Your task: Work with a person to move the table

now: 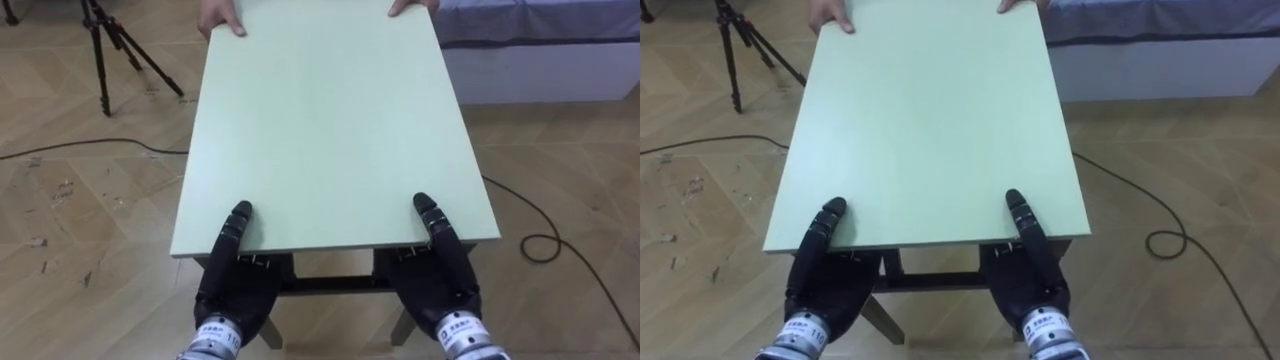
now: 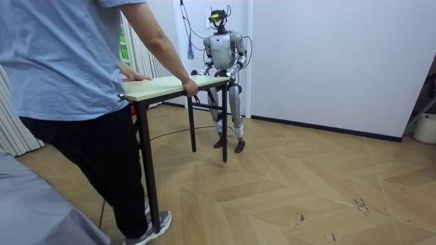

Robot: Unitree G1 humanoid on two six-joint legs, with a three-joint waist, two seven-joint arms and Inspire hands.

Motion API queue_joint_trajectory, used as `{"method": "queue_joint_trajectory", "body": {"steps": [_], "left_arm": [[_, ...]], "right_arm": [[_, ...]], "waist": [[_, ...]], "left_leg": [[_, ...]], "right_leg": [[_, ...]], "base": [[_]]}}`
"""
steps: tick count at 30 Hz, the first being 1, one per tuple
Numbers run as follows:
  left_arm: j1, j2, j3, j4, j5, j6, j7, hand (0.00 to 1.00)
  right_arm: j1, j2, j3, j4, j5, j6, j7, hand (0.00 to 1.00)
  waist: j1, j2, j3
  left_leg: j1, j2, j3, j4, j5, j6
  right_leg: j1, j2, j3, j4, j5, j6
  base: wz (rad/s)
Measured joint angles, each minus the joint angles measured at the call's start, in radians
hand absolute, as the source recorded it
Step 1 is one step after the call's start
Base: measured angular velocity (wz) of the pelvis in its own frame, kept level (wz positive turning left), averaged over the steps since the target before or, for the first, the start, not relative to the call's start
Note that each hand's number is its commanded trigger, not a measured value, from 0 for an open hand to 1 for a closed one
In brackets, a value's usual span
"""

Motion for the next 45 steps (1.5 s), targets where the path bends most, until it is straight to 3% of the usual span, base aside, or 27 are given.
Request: {"method": "queue_joint_trajectory", "body": {"steps": [4,9,13,15,19,21,22,23,25,26,29,30,31,32,33,35,36,38,40,41,43,45], "left_arm": [[0.007,0.015,-0.020,0.000,0.000,-0.029,-0.019,1.00],[0.033,0.027,-0.037,-0.006,-0.001,-0.041,-0.040,1.00],[0.051,0.048,-0.052,-0.008,0.001,-0.053,-0.062,1.00],[0.053,0.050,-0.061,-0.007,-0.002,-0.059,-0.065,1.00],[0.051,0.055,-0.068,0.007,-0.011,-0.059,-0.075,1.00],[0.047,0.055,-0.067,0.013,-0.014,-0.058,-0.082,1.00],[0.049,0.056,-0.067,0.014,-0.016,-0.058,-0.090,1.00],[0.059,0.060,-0.073,0.016,-0.027,-0.057,-0.104,1.00],[0.092,0.056,-0.081,0.017,-0.049,-0.058,-0.129,1.00],[0.100,0.058,-0.083,0.016,-0.059,-0.057,-0.145,1.00],[0.083,0.078,-0.082,0.015,-0.057,-0.056,-0.149,1.00],[0.066,0.084,-0.080,0.016,-0.058,-0.056,-0.148,1.00],[0.048,0.086,-0.079,0.016,-0.059,-0.056,-0.148,1.00],[0.023,0.084,-0.079,0.023,-0.059,-0.056,-0.146,1.00],[0.009,0.083,-0.079,0.029,-0.059,-0.056,-0.146,1.00],[-0.044,0.090,-0.079,0.035,-0.059,-0.057,-0.127,1.00],[-0.056,0.091,-0.080,0.039,-0.059,-0.057,-0.120,1.00],[-0.070,0.085,-0.081,0.079,-0.059,-0.057,-0.106,1.00],[-0.056,0.084,-0.080,0.086,-0.059,-0.056,-0.106,1.00],[-0.033,0.085,-0.080,0.091,-0.057,-0.053,-0.106,1.00],[-0.019,0.088,-0.081,0.102,-0.059,-0.048,-0.106,1.00],[-0.017,0.087,-0.085,0.104,-0.059,-0.048,-0.106,1.00]], "right_arm": [[0.018,0.003,0.029,0.000,0.002,-0.037,0.020,1.00],[0.049,0.000,0.045,0.000,0.015,-0.049,0.048,1.00],[0.082,-0.004,0.072,0.000,0.029,-0.079,0.078,1.00],[0.085,-0.012,0.080,0.002,0.052,-0.084,0.081,1.00],[0.085,-0.028,0.092,0.007,0.062,-0.092,0.082,1.00],[0.086,-0.039,0.091,0.007,0.062,-0.094,0.094,1.00],[0.088,-0.040,0.091,0.006,0.062,-0.096,0.103,1.00],[0.093,-0.047,0.091,0.004,0.063,-0.094,0.110,1.00],[0.103,-0.059,0.091,0.003,0.061,-0.084,0.112,1.00],[0.102,-0.065,0.091,0.003,0.059,-0.081,0.121,1.00],[0.100,-0.065,0.090,0.002,0.059,-0.081,0.140,1.00],[0.090,-0.061,0.088,0.002,0.060,-0.082,0.143,1.00],[0.077,-0.059,0.089,0.002,0.064,-0.083,0.143,1.00],[0.063,-0.058,0.089,0.002,0.072,-0.085,0.143,1.00],[0.056,-0.058,0.087,0.003,0.073,-0.086,0.143,1.00],[0.025,-0.040,0.062,0.014,0.070,-0.076,0.144,1.00],[0.019,-0.038,0.054,0.021,0.069,-0.073,0.145,1.00],[0.010,-0.026,0.022,0.057,0.054,-0.040,0.145,1.00],[0.021,-0.023,0.015,0.062,0.038,-0.027,0.145,1.00],[0.040,-0.024,0.011,0.064,0.027,-0.009,0.146,1.00],[0.047,-0.030,0.006,0.072,0.026,0.003,0.146,1.00],[0.044,-0.030,0.000,0.074,0.025,0.015,0.146,1.00]], "waist": [[-0.003,-0.014,-0.0014],[-0.003,-0.019,-0.0010],[-0.004,-0.028,-0.0010],[0.004,-0.027,0.0000],[0.014,-0.020,0.0046],[0.013,-0.010,0.0024],[0.016,-0.005,0.0036],[0.020,0.007,0.0079],[0.029,0.032,0.0051],[0.010,0.046,0.0072],[-0.028,0.053,0.0103],[-0.030,0.053,0.0114],[-0.032,0.054,0.0120],[-0.031,0.058,0.0143],[-0.031,0.059,0.0149],[-0.042,0.062,0.0166],[-0.043,0.061,0.0162],[-0.042,0.058,0.0168],[-0.045,0.056,0.0161],[-0.047,0.051,0.0166],[-0.047,0.036,0.0144],[-0.073,0.024,0.0147]], "left_leg": [[-0.021,-0.001,0.000,0.006,0.000,0.000],[-0.032,-0.002,0.001,0.015,0.000,0.000],[-0.076,0.005,-0.008,0.097,-0.014,-0.002],[-0.111,0.020,-0.017,0.165,-0.036,-0.012],[-0.201,0.051,-0.034,0.325,-0.045,-0.023],[-0.252,0.067,-0.054,0.393,-0.044,-0.024],[-0.282,0.080,-0.052,0.442,-0.046,-0.028],[-0.313,0.101,-0.040,0.572,-0.053,-0.034],[-0.313,0.112,-0.042,0.766,-0.058,-0.041],[-0.296,0.107,-0.047,0.829,-0.058,-0.041],[-0.213,0.101,-0.048,0.782,-0.059,-0.045],[-0.158,0.104,-0.052,0.705,-0.106,-0.079],[-0.112,0.106,-0.059,0.614,-0.164,-0.086],[-0.078,0.105,-0.069,0.510,-0.226,-0.082],[-0.064,0.105,-0.068,0.460,-0.252,-0.078],[-0.058,0.101,-0.062,0.313,-0.309,-0.027],[-0.066,0.098,-0.051,0.300,-0.316,-0.014],[-0.087,0.060,-0.023,0.302,-0.295,0.028],[-0.087,0.036,-0.016,0.298,-0.278,0.042],[-0.086,0.005,0.002,0.295,-0.260,0.060],[-0.089,-0.024,0.015,0.294,-0.242,0.076],[-0.119,-0.049,0.011,0.302,-0.220,0.097]], "right_leg": [[-0.013,0.000,-0.004,-0.001,0.000,0.000],[-0.014,0.003,-0.006,-0.001,0.000,0.000],[-0.033,0.002,-0.012,0.026,0.000,-0.001],[-0.043,0.016,-0.004,0.042,0.001,-0.005],[-0.051,0.047,0.002,0.043,0.004,-0.038],[-0.076,0.055,-0.010,0.047,0.002,-0.058],[-0.103,0.057,-0.034,0.057,-0.006,-0.075],[-0.109,0.066,-0.053,0.075,-0.014,-0.089],[-0.106,0.079,-0.104,0.085,-0.021,-0.101],[-0.111,0.085,-0.142,0.092,-0.020,-0.109],[-0.158,0.086,-0.192,0.129,-0.019,-0.119],[-0.191,0.086,-0.204,0.148,-0.015,-0.126],[-0.224,0.086,-0.216,0.162,-0.005,-0.132],[-0.252,0.085,-0.229,0.169,0.010,-0.135],[-0.268,0.084,-0.234,0.174,0.019,-0.136],[-0.331,0.073,-0.260,0.175,0.069,-0.139],[-0.344,0.065,-0.262,0.171,0.085,-0.139],[-0.347,0.031,-0.245,0.152,0.134,-0.127],[-0.345,0.011,-0.234,0.143,0.154,-0.119],[-0.344,-0.009,-0.208,0.132,0.180,-0.109],[-0.344,-0.030,-0.192,0.116,0.214,-0.099],[-0.347,-0.053,-0.181,0.081,0.247,-0.044]], "base": [[0.05],[0.01],[0.03],[-0.04],[-0.01],[0.03],[-0.18],[-0.32],[-0.35],[0.08],[0.52],[0.19],[0.19],[0.12],[0.13],[0.20],[0.17],[-0.02],[-0.06],[-0.12],[-0.09],[0.19]]}}
